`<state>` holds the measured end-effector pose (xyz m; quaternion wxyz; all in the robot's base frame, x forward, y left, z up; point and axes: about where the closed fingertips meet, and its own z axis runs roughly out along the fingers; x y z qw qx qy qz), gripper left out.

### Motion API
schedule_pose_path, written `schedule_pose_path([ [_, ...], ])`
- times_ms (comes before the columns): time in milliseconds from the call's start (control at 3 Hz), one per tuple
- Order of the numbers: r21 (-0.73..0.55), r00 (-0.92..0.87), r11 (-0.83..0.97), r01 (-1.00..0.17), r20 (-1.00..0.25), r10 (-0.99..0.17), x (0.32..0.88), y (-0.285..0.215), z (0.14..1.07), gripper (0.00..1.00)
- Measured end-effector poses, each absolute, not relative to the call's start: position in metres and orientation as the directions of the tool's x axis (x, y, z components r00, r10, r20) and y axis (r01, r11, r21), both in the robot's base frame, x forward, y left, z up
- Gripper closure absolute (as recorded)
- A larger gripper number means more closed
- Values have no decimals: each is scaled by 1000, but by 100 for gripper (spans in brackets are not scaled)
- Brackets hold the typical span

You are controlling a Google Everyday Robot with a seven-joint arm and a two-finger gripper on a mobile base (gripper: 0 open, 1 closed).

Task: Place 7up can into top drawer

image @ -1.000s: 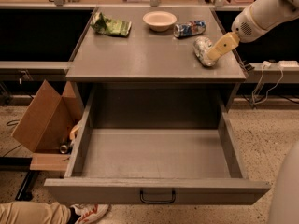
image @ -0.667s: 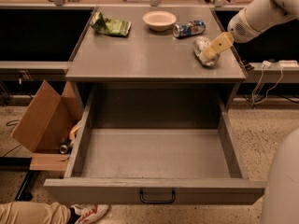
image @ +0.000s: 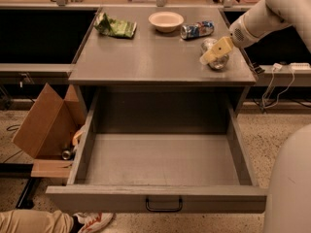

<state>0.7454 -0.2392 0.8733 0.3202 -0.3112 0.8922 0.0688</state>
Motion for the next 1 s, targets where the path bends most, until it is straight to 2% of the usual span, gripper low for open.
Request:
schedule_pose_path([
  [333, -75, -610, 800, -596, -605, -511, 751, -234, 862, 0],
  [667, -65, -615, 799, -597, -602, -509, 754, -231, 852, 19],
  [1000, -63, -616, 799, -598, -602, -508, 754, -231, 850, 42],
])
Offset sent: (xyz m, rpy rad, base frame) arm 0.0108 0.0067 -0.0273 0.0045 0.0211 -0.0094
